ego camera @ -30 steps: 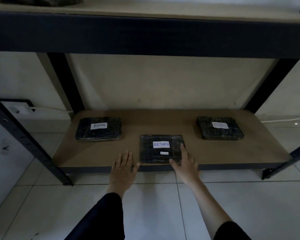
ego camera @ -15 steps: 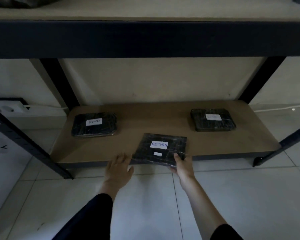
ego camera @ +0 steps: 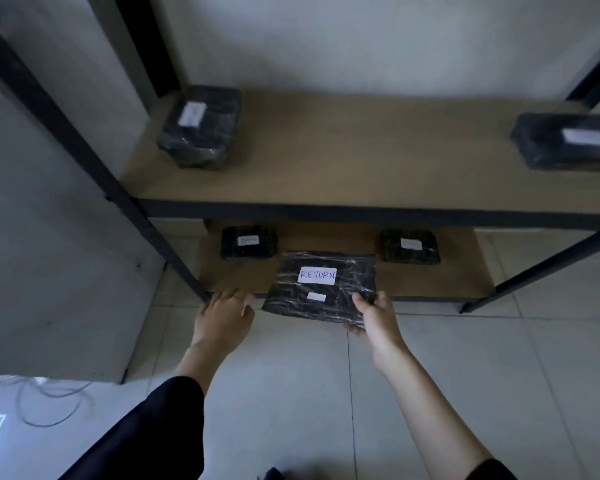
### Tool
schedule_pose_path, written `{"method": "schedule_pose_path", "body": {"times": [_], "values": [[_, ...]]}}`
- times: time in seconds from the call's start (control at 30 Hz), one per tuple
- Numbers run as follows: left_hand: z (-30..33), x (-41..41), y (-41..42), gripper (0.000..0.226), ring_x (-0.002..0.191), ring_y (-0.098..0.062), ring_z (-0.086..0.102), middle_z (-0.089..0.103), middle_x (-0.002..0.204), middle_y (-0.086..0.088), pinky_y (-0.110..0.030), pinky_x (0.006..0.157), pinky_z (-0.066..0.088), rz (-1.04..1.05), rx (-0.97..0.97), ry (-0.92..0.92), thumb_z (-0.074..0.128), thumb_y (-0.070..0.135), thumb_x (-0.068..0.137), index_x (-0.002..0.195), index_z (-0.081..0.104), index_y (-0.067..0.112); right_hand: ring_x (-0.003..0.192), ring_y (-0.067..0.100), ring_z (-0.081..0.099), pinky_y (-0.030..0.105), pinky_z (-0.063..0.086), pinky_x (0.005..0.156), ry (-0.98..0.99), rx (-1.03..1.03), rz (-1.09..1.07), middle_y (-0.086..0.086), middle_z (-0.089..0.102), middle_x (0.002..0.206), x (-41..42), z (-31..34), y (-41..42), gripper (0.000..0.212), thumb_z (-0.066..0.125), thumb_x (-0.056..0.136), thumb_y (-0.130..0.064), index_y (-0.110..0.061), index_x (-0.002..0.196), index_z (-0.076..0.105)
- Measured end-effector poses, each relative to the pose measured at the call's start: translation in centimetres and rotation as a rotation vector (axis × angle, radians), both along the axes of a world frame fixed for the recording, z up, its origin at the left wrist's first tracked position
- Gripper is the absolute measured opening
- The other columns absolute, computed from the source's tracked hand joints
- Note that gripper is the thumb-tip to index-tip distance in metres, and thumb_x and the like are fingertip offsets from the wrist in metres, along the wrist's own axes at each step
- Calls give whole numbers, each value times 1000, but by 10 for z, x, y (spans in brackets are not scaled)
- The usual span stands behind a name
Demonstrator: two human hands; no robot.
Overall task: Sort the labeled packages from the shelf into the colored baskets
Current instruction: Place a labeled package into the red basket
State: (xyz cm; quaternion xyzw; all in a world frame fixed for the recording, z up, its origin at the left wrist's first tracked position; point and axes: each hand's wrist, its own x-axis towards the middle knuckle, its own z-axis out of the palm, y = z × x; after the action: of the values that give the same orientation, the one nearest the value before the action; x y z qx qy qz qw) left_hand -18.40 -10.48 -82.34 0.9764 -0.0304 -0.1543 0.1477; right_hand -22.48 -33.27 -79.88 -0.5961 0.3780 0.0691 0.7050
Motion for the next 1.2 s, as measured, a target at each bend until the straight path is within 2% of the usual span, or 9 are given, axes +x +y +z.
{"method": "schedule_pose_path", "body": {"times": [0.27,0.33,0.43,0.5,0.57,0.67,0.87,1.03,1.2], "values": [[214,-1,68,31,116,-24,49,55,125,2,-36,93,36,124,37,-251,43,20,90,116,57,29,95,29,60,35,52,63,-78,189,76,19,57,117,3,199,55,11,54,92,-6,-11,97,45],[263,-3,94,28,113,-26,51,58,123,2,-36,90,37,148,39,-338,44,22,90,113,60,28,85,24,60,34,50,62,-122,241,123,19,59,114,4,247,75,21,53,92,-4,-6,111,44],[330,-12,134,24,110,-27,53,62,118,1,-36,88,38,202,17,-443,46,22,89,105,63,27,90,23,58,34,49,66,-180,293,152,12,57,111,5,308,108,58,52,93,-3,-6,143,22],[367,-19,163,22,109,-28,54,63,116,0,-38,89,38,232,11,-501,47,21,89,103,63,25,101,26,54,35,49,65,-205,322,166,14,52,125,5,338,133,67,53,92,-4,-10,147,15],[395,-29,197,20,108,-28,55,65,113,-1,-39,88,40,250,0,-545,48,23,89,101,64,23,100,26,54,35,48,64,-223,330,179,14,53,121,3,363,161,64,54,92,-4,-10,146,19],[423,-51,257,16,103,-27,58,67,106,1,-39,84,43,298,-35,-594,50,25,88,94,64,26,86,23,54,35,46,61,-251,320,215,8,54,97,-7,391,206,41,52,93,-3,-8,130,36],[433,-102,376,16,96,-24,61,69,100,4,-35,79,47,299,3,-593,52,20,87,92,66,25,79,23,55,36,46,58,-233,336,223,13,56,98,-31,403,304,12,51,92,-3,-13,87,47],[436,-128,455,20,98,-19,60,65,105,7,-32,76,44,329,-4,-529,47,22,90,97,64,27,77,22,53,36,45,60,-229,371,252,9,55,89,-48,400,392,14,47,93,-2,-14,86,45],[439,-135,509,19,98,-18,59,65,105,9,-31,76,41,357,-2,-497,45,24,92,97,63,29,77,25,56,38,47,65,-238,388,283,14,59,96,-42,397,462,11,46,94,-3,-14,93,44]]}}
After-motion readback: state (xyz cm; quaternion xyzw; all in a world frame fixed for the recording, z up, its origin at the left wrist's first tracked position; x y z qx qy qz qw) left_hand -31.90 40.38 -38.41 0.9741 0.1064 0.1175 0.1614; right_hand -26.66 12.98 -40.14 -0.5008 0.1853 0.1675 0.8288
